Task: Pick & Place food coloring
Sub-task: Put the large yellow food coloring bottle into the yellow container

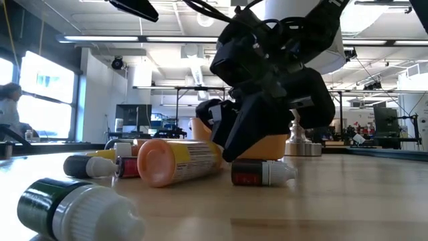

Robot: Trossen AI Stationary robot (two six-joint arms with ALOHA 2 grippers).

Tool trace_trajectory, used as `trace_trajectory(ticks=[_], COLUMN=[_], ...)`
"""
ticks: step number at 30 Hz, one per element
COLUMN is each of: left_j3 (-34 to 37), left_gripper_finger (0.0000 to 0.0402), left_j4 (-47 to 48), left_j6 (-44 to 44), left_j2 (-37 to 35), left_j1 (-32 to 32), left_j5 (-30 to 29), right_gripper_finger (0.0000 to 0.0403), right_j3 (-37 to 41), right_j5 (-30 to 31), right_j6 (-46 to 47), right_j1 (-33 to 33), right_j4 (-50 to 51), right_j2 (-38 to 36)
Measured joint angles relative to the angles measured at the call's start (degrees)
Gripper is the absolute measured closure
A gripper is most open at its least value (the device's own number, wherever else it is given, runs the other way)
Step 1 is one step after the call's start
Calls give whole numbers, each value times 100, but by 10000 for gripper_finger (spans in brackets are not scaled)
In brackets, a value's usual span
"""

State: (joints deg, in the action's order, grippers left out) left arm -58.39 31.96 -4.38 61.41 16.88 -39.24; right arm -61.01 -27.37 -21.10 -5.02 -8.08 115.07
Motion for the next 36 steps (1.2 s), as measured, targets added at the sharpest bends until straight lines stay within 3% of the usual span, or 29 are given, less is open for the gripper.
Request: trace_trajectory(ticks=[26,36], left_j3=[0,-2], left_gripper_finger=[238,238], left_j4=[-6,-7], left_j6=[-83,-90], left_j2=[0,0], left_j1=[0,0], left_j5=[2,2], right_gripper_finger=[253,253], right_j3=[0,0], right_j5=[-10,-308], right_j6=[-34,-91], right_j1=[-153,-198], right_j4=[-204,-264], right_j2=[-9,5])
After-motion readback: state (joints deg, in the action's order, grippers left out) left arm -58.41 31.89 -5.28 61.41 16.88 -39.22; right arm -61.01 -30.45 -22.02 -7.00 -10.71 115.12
